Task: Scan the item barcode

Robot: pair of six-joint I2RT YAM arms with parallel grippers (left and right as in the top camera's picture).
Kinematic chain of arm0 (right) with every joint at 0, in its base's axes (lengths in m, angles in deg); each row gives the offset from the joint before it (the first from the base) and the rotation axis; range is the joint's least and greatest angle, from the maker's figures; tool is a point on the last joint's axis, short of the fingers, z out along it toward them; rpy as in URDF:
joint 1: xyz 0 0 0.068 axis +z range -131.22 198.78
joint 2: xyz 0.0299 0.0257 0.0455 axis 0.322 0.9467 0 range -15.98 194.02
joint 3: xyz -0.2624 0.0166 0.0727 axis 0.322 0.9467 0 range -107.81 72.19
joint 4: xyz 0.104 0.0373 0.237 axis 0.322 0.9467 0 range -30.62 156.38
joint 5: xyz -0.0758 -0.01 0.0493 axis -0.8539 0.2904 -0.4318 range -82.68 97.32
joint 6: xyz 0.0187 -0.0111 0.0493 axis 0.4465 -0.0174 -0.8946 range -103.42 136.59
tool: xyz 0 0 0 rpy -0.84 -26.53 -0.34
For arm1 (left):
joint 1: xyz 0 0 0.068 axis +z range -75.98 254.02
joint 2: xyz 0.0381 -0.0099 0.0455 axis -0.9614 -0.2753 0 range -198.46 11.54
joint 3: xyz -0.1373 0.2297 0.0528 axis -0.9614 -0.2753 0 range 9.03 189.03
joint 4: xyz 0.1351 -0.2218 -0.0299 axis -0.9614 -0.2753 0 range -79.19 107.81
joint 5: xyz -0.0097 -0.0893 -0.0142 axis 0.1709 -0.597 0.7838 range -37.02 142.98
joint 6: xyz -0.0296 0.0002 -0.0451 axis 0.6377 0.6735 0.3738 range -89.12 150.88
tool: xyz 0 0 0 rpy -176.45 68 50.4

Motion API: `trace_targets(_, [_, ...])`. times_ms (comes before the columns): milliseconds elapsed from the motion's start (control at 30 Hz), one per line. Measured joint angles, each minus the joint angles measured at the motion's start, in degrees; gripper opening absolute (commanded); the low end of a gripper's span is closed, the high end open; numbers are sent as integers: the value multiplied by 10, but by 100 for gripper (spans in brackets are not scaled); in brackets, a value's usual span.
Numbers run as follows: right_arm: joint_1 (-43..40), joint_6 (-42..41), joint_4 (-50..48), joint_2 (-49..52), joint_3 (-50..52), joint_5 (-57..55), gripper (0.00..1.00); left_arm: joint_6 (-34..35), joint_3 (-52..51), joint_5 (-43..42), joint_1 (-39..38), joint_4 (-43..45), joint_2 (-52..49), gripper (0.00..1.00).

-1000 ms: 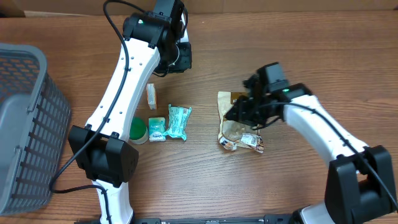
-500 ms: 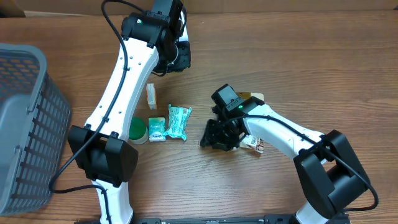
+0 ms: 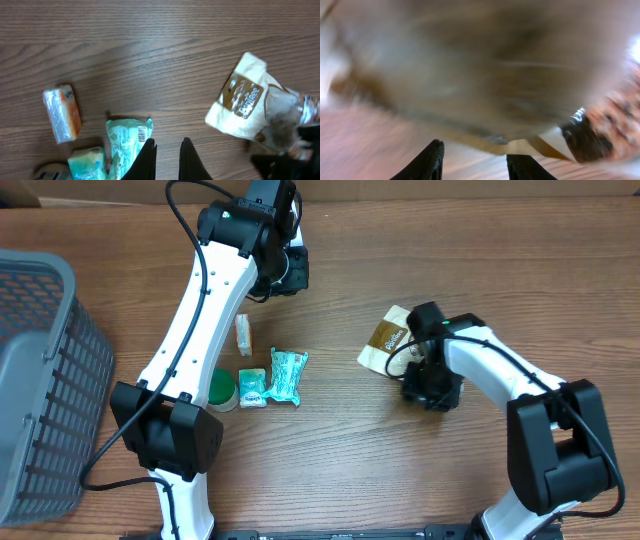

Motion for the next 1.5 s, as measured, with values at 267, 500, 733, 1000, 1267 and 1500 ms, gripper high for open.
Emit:
trace_targets(267, [-111,26,-8,0,-19,-77,36,-12,0,0,-11,5,0,4])
trace_targets(500, [-149,81,49,-1,-149,-33,41,-24,0,0,-16,17,0,4])
trace_targets(733, [-163,82,-57,-2,-190,-36,41,-28,0,3,-19,18,0,4])
trace_targets(1000, [-176,52,-133,49,-190,-75,37,-53,0,4,-35,39,0,4])
trace_targets(1267, [-177,43,-155,128,-189,-79,37,-56,0,4,-35,43,0,4])
trace_targets(1500, [-177,117,-193,133,-189,24,37,-56,0,4,-35,52,0,4])
